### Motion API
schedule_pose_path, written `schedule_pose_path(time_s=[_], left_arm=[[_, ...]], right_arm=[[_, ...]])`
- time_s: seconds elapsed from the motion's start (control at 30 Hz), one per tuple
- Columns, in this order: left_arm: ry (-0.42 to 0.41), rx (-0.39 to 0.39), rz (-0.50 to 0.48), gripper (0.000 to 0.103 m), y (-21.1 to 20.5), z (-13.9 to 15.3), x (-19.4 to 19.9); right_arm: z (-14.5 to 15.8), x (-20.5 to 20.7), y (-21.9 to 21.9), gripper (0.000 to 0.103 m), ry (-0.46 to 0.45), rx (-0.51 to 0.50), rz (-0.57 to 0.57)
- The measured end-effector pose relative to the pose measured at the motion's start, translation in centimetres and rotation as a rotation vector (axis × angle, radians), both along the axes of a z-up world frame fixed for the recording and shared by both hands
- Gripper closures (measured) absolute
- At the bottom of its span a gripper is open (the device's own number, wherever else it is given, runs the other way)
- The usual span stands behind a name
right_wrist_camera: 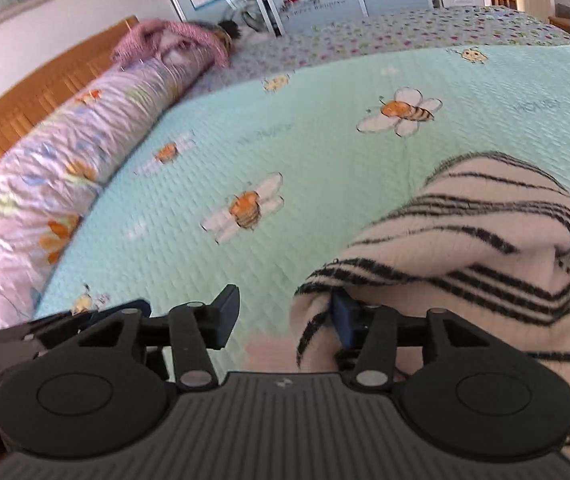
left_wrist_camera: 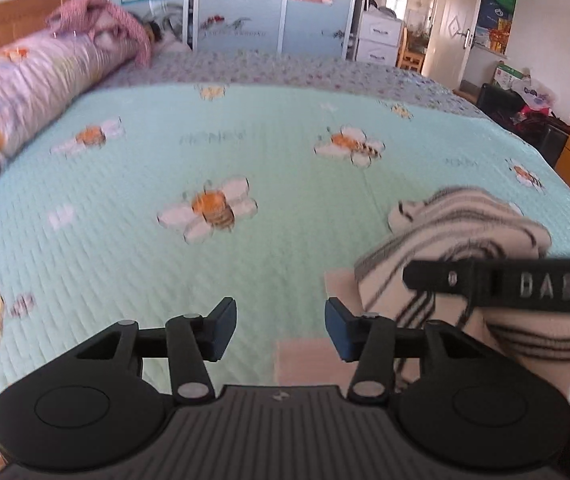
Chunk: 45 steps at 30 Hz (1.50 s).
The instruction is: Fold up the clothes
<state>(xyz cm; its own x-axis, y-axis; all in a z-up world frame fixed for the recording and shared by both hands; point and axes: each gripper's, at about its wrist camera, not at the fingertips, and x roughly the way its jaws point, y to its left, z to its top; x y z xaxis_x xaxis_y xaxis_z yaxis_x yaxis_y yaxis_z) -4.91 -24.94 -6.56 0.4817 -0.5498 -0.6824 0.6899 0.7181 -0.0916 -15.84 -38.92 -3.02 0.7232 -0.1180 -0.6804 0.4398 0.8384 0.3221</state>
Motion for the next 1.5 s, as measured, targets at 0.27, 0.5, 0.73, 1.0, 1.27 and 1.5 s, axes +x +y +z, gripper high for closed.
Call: schedule_pose_path(time_s=[0.27, 0.5, 0.73, 1.0, 1.27, 1.5], left_arm=[[-0.011, -0.001, -0.070, 0.048, -0.3, -0.1, -2.2], [-0.031, 0.028, -0.131, 0.046, -1.9, -0.9, -3.2], [-0.049, 0.061, -0.188, 0.043, -4.2, -1.2, -4.8], [-0.073, 0.097, -0.214, 0.039, -7.8, -1.7, -5.4], [-0.075, 0.154, -0.216, 0.039, -11.1, -3.5, -5.3], [-0.104, 0.158, -0.227, 0.039, -11.1, -3.3, -6.4]], right_arm=[[0.3, -1.4, 0.6, 0.043, 0.012, -0.038, -0.026], [0.4, -2.9, 0.2, 0.043, 0.028, -0.072, -0.041], [0.4, -4.8, -1.4, 0.043, 0.040, -0.098, -0.094], [0.4, -6.7, -2.9, 0.041, 0.060, -0.172, -0.142], [-2.5, -9.6, -7.5, 0.036, 0.079, -0.109, -0.259], [-8.0, -11.3, -11.6, 0.025, 0.089, 0.065, -0.323]])
